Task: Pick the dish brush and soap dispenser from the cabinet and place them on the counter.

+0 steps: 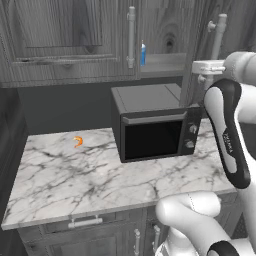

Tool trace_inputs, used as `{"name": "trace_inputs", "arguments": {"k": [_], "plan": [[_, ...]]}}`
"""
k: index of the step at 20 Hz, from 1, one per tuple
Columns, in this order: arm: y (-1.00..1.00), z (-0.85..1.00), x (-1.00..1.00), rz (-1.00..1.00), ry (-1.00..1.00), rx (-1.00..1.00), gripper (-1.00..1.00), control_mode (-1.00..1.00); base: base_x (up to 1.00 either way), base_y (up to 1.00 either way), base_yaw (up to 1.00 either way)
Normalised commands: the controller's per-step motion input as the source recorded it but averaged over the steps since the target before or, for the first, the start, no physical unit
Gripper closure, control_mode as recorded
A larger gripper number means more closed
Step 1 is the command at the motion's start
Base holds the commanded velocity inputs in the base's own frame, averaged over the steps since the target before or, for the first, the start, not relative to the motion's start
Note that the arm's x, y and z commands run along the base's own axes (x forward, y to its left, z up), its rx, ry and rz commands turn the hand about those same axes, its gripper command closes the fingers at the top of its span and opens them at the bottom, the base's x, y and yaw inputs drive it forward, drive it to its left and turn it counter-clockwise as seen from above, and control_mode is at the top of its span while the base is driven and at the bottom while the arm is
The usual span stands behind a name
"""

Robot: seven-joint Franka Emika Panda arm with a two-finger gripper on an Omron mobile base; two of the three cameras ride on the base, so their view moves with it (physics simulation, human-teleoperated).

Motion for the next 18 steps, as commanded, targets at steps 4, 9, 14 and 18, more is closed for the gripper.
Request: {"name": "trace_inputs", "arguments": {"k": [4, 9, 14, 18], "plan": [[-0.42, 0.0, -0.39, 0.0, 0.0, 0.0, 1.0, -1.0, 0.0, 0.0, 0.0], [-0.37, 0.0, -0.38, 0.0, 0.0, 0.0, 1.0, -1.0, 0.0, 0.0, 0.0], [-0.36, 0.0, -0.36, 0.0, 0.0, 0.0, 1.0, -1.0, 0.0, 0.0, 0.0], [-0.29, 0.0, -0.3, 0.0, 0.0, 0.0, 1.0, -1.0, 0.0, 0.0, 0.0]]}}
